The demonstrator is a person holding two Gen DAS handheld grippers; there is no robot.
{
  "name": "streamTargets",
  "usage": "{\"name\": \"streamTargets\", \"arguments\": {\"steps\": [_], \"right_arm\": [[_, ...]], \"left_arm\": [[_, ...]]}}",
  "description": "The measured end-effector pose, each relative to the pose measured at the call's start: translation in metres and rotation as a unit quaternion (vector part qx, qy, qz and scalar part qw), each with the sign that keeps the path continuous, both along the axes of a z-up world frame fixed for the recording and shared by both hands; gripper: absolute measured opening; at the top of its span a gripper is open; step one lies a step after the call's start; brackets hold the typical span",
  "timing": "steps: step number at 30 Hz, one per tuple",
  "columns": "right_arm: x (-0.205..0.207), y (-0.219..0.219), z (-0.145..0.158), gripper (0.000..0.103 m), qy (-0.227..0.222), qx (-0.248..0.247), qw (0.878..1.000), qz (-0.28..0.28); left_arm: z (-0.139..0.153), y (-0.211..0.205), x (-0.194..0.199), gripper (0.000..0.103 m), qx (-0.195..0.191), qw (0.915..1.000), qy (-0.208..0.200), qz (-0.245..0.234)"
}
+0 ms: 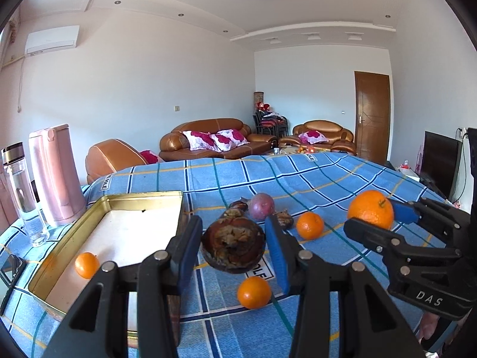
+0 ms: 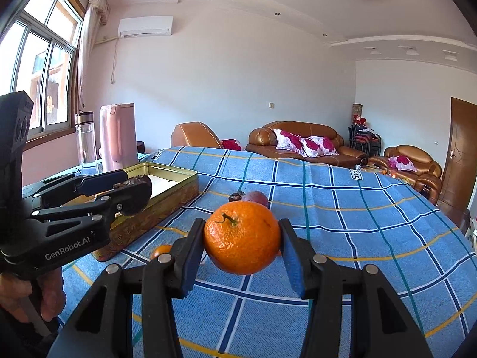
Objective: Organize fruits
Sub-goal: 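Carry the mandarin in the right gripper and the mangosteen in the left gripper over the tray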
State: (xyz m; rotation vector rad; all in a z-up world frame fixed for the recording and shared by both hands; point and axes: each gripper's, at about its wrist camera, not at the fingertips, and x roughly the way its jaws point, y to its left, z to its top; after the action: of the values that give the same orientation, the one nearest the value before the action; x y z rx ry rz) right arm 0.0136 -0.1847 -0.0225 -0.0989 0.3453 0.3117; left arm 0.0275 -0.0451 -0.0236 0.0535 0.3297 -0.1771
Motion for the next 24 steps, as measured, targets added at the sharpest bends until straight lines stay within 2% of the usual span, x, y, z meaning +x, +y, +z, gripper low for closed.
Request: {"name": "streamTargets", "arguments": {"steps": [24], "right_arm": [[0.028,0.087,0.031,0.051,-0.007,-0.021,0.996,0.086]], "left_arm": [[0.007,0.075,0.011,0.045,-0.018,0.9951,0.012,0.097]]}}
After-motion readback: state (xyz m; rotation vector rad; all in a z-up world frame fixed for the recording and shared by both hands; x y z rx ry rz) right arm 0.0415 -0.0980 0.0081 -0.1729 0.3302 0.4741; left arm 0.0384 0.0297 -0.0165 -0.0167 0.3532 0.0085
